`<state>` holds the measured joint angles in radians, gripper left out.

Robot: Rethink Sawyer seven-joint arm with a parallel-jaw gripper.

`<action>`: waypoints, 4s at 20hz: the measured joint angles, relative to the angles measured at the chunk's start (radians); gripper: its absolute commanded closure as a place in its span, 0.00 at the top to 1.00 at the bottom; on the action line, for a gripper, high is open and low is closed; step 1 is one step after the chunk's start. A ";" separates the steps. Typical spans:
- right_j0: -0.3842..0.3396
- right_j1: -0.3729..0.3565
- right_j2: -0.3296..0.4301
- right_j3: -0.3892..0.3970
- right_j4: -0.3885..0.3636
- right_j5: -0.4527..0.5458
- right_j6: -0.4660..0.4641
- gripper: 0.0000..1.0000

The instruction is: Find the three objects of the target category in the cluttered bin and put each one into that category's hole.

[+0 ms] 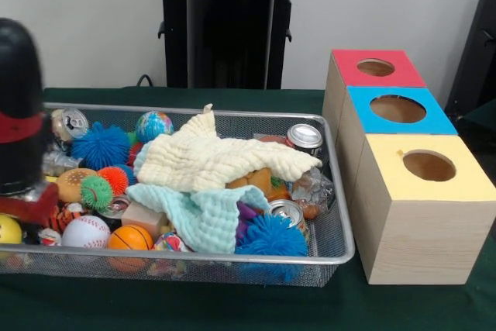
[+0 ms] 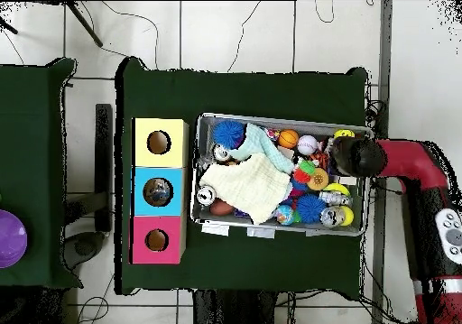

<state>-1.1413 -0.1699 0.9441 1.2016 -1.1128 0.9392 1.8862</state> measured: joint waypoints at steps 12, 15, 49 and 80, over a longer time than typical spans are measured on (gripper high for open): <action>-0.313 0.499 0.297 -0.117 0.429 0.147 -0.981 0.00; -0.313 0.502 0.300 -0.123 0.429 0.150 -0.957 0.00; -0.295 0.448 0.298 -0.099 0.304 0.135 -0.953 0.00; 0.186 -0.152 -0.257 0.152 -0.038 -0.360 -0.130 0.00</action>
<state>-0.9549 -0.3221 0.6868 1.3536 -1.1508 0.5790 1.7562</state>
